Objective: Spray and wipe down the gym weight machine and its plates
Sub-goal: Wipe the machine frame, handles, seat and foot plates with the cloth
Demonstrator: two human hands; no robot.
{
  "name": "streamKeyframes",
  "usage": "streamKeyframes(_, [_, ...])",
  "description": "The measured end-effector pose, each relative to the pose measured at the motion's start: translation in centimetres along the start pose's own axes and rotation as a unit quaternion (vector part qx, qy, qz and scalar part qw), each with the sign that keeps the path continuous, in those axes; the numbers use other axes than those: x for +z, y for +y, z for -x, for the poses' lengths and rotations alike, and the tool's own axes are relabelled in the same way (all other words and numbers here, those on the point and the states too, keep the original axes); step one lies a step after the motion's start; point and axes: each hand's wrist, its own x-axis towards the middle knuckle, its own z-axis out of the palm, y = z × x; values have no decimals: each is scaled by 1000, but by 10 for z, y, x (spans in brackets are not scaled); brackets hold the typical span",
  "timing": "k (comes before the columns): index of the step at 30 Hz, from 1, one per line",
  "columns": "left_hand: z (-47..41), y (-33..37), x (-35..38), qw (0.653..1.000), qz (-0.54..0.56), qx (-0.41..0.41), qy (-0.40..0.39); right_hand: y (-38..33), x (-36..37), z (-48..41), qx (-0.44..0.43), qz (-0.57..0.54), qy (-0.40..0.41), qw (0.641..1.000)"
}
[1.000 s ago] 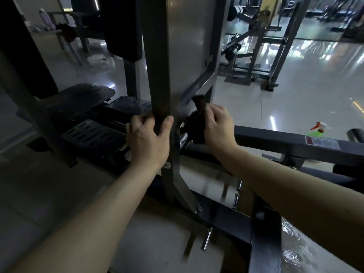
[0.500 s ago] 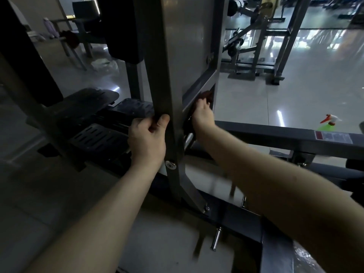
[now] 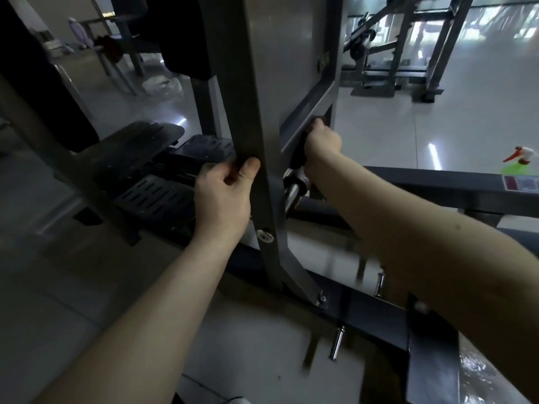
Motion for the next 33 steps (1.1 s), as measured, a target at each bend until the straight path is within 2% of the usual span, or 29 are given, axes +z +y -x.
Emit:
streamKeyframes(3, [-3,-3,-3,1000,6,-7,-16,20,-5,3,-44,7,-4,999])
streamKeyframes(6, [-5,-4,-4,1000,2,-3,-15,57,-28,27,-115,47,-75,989])
streamKeyframes(7, [-5,-4,-4,1000,1,-2,-13,73,-39,30,-157,93,-98,978])
streamKeyframes(9, [-5,-4,-4,1000,2,-5,-8,103,-58,31,-249,247,-125,928])
streamKeyframes(11, [-4,-5,-2,1000,5,-10,-9,134,-70,26,-282,319,-122,896])
streamKeyframes(12, [-4,-5,-2,1000,9,-11,-9,147,-72,28,-279,315,-116,900])
streamKeyframes(14, [-4,-5,-1,1000,14,-10,-7,161,-70,36,-240,272,-91,928])
streamKeyframes(17, [-3,-4,-1,1000,16,-13,-11,156,-64,37,-187,236,-67,951])
streamKeyframes(22, [-2,-2,-1,999,20,-25,-13,133,-43,24,-61,88,2,994])
streamKeyframes(24, [1,0,-1,999,25,-30,-17,139,-48,33,-22,93,-21,995])
streamKeyframes(27, [1,2,-1,999,37,-27,-14,126,-74,33,9,172,-132,976])
streamKeyframes(29, [1,2,-2,999,40,-29,-18,107,-82,25,-53,212,-139,966])
streamKeyframes(31, [1,1,-3,998,42,-36,-28,87,-77,18,-160,213,-93,959])
streamKeyframes(32, [1,1,-3,998,44,-38,-29,79,-71,15,-225,232,-76,943])
streamKeyframes(33, [0,0,-3,998,43,-35,-28,72,-64,9,-299,296,-66,905])
